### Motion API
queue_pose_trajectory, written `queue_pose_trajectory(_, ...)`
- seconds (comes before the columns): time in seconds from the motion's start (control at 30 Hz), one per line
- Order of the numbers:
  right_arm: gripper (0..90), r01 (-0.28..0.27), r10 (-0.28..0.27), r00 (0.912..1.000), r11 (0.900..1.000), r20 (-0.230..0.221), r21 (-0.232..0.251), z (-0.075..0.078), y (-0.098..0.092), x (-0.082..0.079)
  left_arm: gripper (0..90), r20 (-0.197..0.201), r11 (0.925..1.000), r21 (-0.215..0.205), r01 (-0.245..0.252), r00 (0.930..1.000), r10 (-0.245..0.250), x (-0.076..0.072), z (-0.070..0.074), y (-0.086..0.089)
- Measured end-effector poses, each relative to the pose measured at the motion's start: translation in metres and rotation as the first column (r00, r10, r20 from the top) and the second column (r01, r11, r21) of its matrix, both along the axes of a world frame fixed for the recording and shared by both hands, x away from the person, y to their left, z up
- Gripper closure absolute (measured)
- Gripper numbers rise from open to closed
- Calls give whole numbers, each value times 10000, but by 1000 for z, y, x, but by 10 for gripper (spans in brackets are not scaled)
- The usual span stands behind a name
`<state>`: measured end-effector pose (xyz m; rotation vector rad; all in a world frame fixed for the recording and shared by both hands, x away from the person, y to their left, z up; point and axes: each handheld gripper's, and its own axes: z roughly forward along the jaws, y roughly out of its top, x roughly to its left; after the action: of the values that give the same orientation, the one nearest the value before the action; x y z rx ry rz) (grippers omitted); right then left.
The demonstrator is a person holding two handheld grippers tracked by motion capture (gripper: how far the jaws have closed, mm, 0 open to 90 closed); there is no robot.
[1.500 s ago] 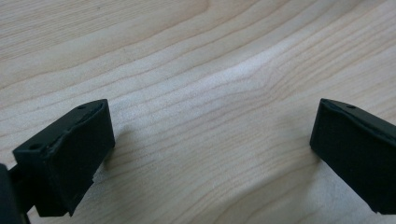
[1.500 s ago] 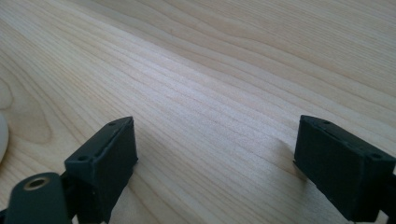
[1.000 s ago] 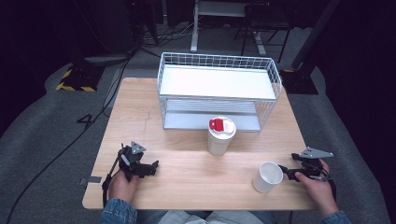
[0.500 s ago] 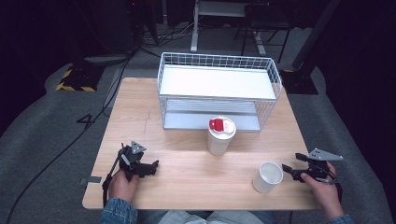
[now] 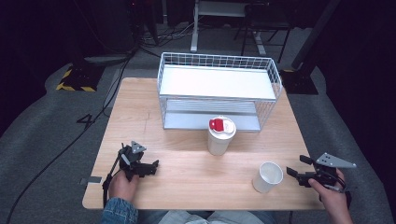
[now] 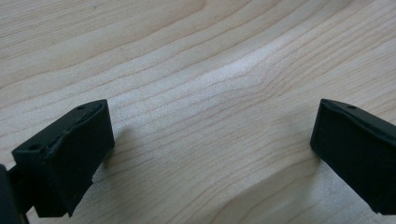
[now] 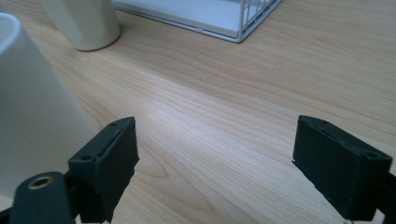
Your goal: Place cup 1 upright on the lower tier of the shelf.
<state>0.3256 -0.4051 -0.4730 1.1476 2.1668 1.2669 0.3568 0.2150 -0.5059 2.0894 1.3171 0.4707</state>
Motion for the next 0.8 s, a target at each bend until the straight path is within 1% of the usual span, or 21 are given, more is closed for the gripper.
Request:
queue_pose_trajectory(0.07, 144, -35, 34, 10000, 9998, 68, 172, 2, 0, -4, 0, 0, 10000, 1, 0, 10000, 0, 0, 0, 0)
queue_pose_trajectory(0.17, 144, -103, 99, 9998, 9996, 149, 264, 5, 1, -8, 0, 4, 10000, -11, 1, 10000, -1, 0, 0, 0)
queue_pose_trajectory(0.2, 144, -202, 194, 9996, 9991, 208, 380, 8, 2, -13, 0, -2, 10000, -1, -2, 10000, 2, 0, 0, 0)
queue_pose_trajectory(0.23, 144, -202, 194, 9996, 9991, 208, 380, 8, 2, -13, 0, -2, 10000, -1, -2, 10000, 2, 0, 0, 0)
queue_pose_trajectory(0.27, 144, -332, 324, 9993, 9988, 212, 374, 11, 3, -17, 0, 3, 10000, -11, 1, 10000, -1, 0, 0, 0)
queue_pose_trajectory(0.37, 144, -546, 531, 9979, 9976, 362, 421, 15, 6, -25, 0, -1, 10000, 2, 0, 10000, 0, 0, 0, 0)
queue_pose_trajectory(0.43, 144, -573, 555, 9976, 9974, 404, 448, 16, 7, -27, 0, 0, 10000, 4, 1, 10000, -1, 0, 0, 0)
queue_pose_trajectory(0.47, 144, -737, 714, 9962, 9962, 504, 471, 20, 10, -33, 0, -2, 10000, 0, 0, 10000, 0, 0, 0, 0)
queue_pose_trajectory(0.5, 144, -737, 714, 9962, 9962, 504, 471, 20, 10, -33, 0, -2, 10000, 0, 0, 10000, 0, 0, 0, 0)
queue_pose_trajectory(0.57, 144, -845, 827, 9953, 9958, 494, 358, 22, 13, -38, 0, 2, 10000, -6, 2, 10000, -2, 0, 0, 0)
queue_pose_trajectory(0.6, 144, -982, 963, 9941, 9946, 502, 351, 22, 15, -42, 0, 4, 10000, -3, 4, 10000, -4, 0, 0, 0)
queue_pose_trajectory(0.7, 144, -1166, 1147, 9922, 9925, 483, 378, 25, 20, -50, 0, 3, 10000, -8, 1, 10000, -1, 0, 0, 0)
queue_pose_trajectory(0.73, 144, -1284, 1263, 9906, 9910, 534, 383, 27, 22, -51, 0, 1, 10000, 3, -1, 10000, 1, 0, 0, 0)
queue_pose_trajectory(0.77, 144, -1284, 1263, 9906, 9910, 534, 383, 27, 22, -51, 0, 1, 10000, 3, -1, 10000, 1, 0, 0, 0)
queue_pose_trajectory(0.8, 144, -1470, 1445, 9877, 9884, 589, 393, 29, 26, -54, 0, 0, 10000, -1, -3, 10000, 3, 0, 0, 0)
